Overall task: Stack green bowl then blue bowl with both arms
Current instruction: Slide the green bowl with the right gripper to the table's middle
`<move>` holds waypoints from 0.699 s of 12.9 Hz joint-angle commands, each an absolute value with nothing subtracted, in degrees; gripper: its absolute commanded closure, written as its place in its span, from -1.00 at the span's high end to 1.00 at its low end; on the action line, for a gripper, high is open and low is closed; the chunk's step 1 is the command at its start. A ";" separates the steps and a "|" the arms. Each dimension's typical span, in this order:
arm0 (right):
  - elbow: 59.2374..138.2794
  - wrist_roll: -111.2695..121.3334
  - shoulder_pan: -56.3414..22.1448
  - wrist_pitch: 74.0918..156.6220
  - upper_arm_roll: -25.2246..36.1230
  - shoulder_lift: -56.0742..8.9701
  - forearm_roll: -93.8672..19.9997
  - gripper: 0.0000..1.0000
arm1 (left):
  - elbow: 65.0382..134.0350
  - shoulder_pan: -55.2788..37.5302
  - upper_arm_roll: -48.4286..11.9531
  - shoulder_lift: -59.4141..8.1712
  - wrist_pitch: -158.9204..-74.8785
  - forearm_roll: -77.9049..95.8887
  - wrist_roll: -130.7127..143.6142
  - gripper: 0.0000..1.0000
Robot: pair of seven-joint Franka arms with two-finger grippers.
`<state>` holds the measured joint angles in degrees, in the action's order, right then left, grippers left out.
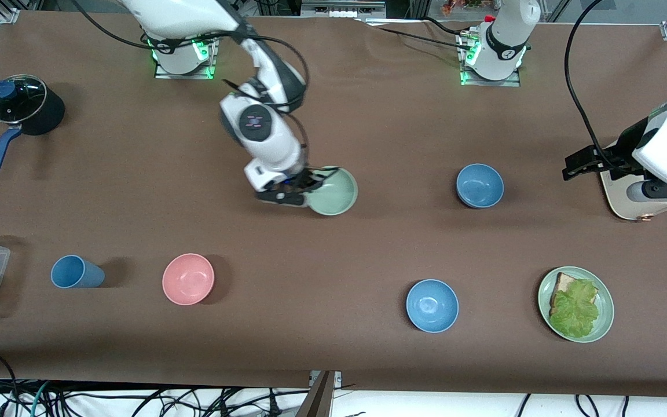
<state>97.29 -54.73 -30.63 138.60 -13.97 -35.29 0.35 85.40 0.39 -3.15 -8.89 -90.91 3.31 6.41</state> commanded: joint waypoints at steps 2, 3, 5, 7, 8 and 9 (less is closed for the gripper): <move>88.42 -65.47 -34.80 143.16 -13.36 -45.35 7.03 -1.00 | 83.76 0.53 -3.34 -9.67 -90.35 2.02 5.45 1.00; 88.68 -65.57 -34.80 143.78 -13.36 -45.44 7.03 -1.00 | 83.76 0.53 -3.34 -9.67 -90.35 2.11 5.45 1.00; 88.68 -65.13 -34.28 143.79 -13.36 -45.44 7.29 0.04 | 83.76 0.53 -3.25 -9.67 -90.35 2.11 5.45 1.00; 88.86 -62.24 -32.62 141.35 -12.48 -42.65 7.82 1.00 | 83.76 0.61 -3.08 -9.84 -90.35 2.11 5.36 1.00; 88.86 -61.70 -30.52 136.72 -12.48 -40.10 7.91 1.00 | 83.76 0.70 -2.99 -10.10 -90.35 2.11 5.36 1.00; 88.94 -60.83 -27.71 132.32 -12.74 -36.68 7.65 1.00 | 83.76 0.70 -2.90 -10.11 -90.35 2.11 5.36 1.00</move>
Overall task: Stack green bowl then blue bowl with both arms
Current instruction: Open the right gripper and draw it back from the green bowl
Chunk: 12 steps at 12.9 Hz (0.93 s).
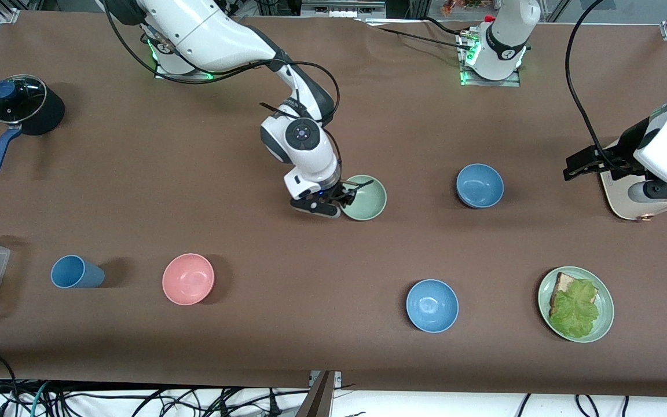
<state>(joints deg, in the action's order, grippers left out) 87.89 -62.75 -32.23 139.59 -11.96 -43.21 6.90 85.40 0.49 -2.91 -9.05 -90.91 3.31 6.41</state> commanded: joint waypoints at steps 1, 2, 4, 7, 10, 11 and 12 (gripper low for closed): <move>89.03 -57.08 -23.68 127.32 -13.09 -33.61 7.39 1.00 | 83.76 0.62 -2.99 -10.11 -90.35 2.11 5.36 1.00; 89.21 -48.51 -19.64 123.26 -13.62 -30.44 6.95 1.00 | 83.76 0.62 -2.99 -10.11 -90.35 2.20 5.36 1.00; 91.48 -33.29 -11.64 116.13 -13.80 -22.54 -0.04 1.00 | 83.76 0.62 -2.99 -10.11 -90.35 2.28 5.45 1.00; 101.48 -11.41 0.05 111.64 -12.23 -8.66 -1.58 1.00 | 83.76 0.61 -2.99 -10.63 -90.53 2.90 5.45 1.00; 103.10 3.92 0.61 104.35 -1.69 -4.49 -4.73 1.00 | 83.93 0.88 -2.90 -10.90 -90.62 2.81 5.36 1.00; 102.83 4.13 0.53 102.93 -0.71 -3.61 -4.75 1.00 | 84.54 0.88 -2.90 -11.07 -90.62 2.64 5.36 1.00; 101.96 3.87 0.61 101.61 -0.36 -3.60 -4.66 1.00 | 84.90 0.97 -2.90 -12.21 -90.70 2.81 5.27 1.00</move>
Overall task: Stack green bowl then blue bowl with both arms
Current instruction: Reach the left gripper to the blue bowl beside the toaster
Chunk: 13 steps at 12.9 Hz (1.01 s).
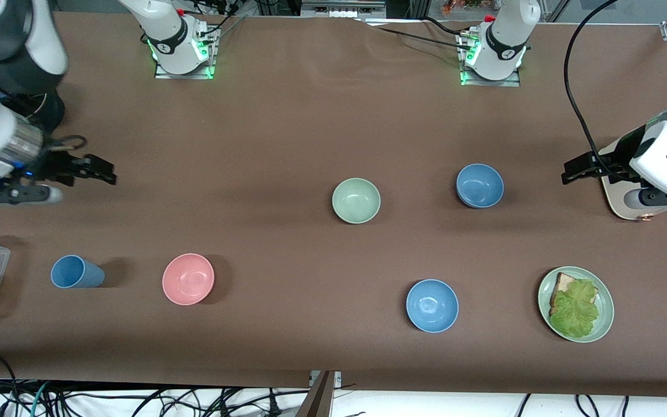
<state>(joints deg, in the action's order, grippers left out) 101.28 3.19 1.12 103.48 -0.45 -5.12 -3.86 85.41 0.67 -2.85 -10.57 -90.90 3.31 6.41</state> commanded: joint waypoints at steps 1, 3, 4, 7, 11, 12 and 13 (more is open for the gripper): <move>101.95 3.69 0.44 101.34 -0.09 -3.08 -4.66 1.00 | 85.34 0.71 -2.99 -13.35 -90.88 2.38 5.27 1.00; 101.87 1.59 0.35 100.81 -0.44 -2.81 -4.22 1.00 | 89.62 0.26 -3.08 -14.42 -94.99 2.72 5.27 1.00; 101.78 1.15 0.09 100.72 -0.61 -2.73 -3.52 1.00 | 91.21 0.26 -2.99 -14.50 -97.27 2.72 5.27 1.00; 101.69 1.85 -0.09 100.46 -0.62 -2.37 -0.88 1.00 | 99.46 0.35 -3.08 -14.33 -105.44 2.99 4.14 1.00; 101.69 1.84 -0.26 101.34 -1.32 -2.99 -0.26 1.00 | 112.99 1.14 -0.97 -13.63 -119.67 12.64 -7.62 1.00; 101.43 1.85 -0.26 101.34 -1.32 -2.81 -0.26 1.00 | 115.38 1.23 -0.97 -13.54 -122.40 13.87 -9.73 0.99; 100.90 1.85 -0.26 100.90 -1.32 -2.81 -0.35 1.00 | 117.23 1.32 -0.88 -13.54 -124.35 14.84 -12.28 0.98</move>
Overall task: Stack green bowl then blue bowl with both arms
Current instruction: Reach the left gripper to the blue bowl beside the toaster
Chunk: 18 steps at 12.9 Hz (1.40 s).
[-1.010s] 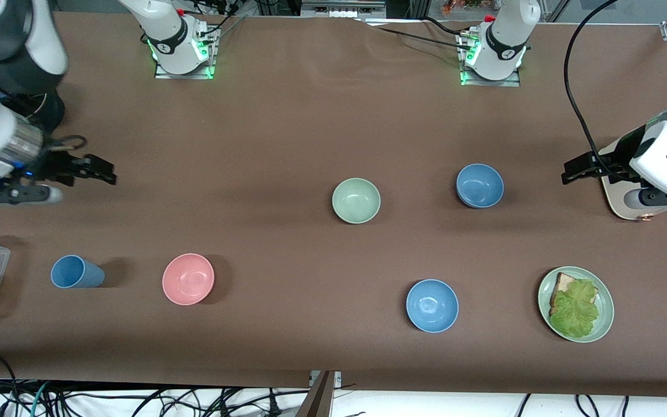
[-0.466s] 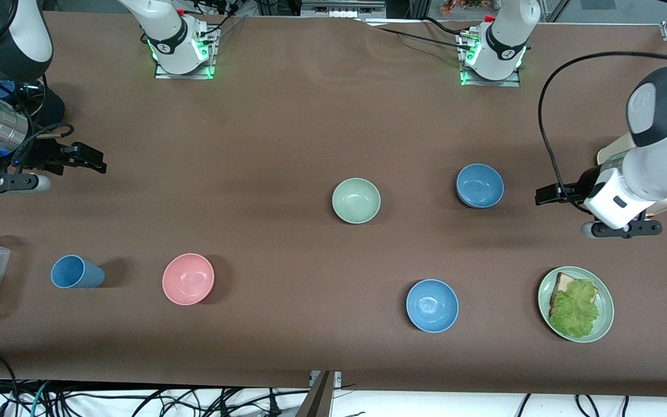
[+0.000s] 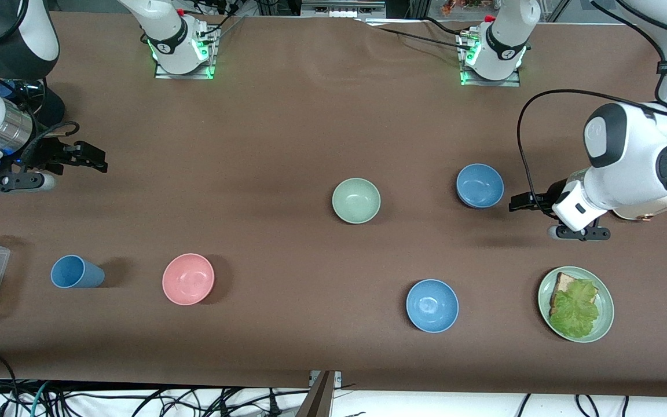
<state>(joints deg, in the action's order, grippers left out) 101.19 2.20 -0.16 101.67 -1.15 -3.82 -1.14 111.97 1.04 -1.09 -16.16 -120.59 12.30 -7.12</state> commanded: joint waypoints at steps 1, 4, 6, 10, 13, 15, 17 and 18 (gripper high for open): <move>100.90 1.41 -0.26 100.90 -1.41 -2.90 -0.35 1.00 | 119.07 1.93 -0.88 -13.54 -126.02 15.98 -14.39 0.97; 100.64 1.05 -0.62 101.34 -1.93 -3.07 -0.53 1.00 | 125.40 2.20 -0.88 -13.45 -132.60 21.34 -20.72 0.91; 100.90 0.88 -0.70 101.16 -1.93 -3.08 -0.62 1.00 | 128.31 2.20 -0.88 -13.53 -135.95 24.24 -24.41 0.88; 100.64 0.79 -0.70 100.81 -2.11 -2.81 -0.88 1.00 | 130.25 2.20 -0.88 -13.71 -137.98 25.31 -29.87 0.76; 100.81 0.79 -0.70 100.64 -1.93 -2.73 -1.23 1.00 | 131.30 2.20 -0.88 -14.50 -139.65 25.40 -32.25 0.61; 100.72 0.79 -0.70 100.72 -1.85 -2.72 -1.32 1.00 | 132.71 2.11 -0.88 -14.68 -141.67 27.59 -33.04 0.57; 100.72 0.79 -0.70 100.81 -1.85 -2.90 -1.32 1.00 | 132.89 2.11 -0.88 -15.55 -142.03 29.35 -34.71 0.46; 100.72 0.79 -0.70 100.72 -1.85 -2.90 -1.32 1.00 | 133.06 2.02 -0.88 -15.82 -142.03 29.53 -35.06 0.29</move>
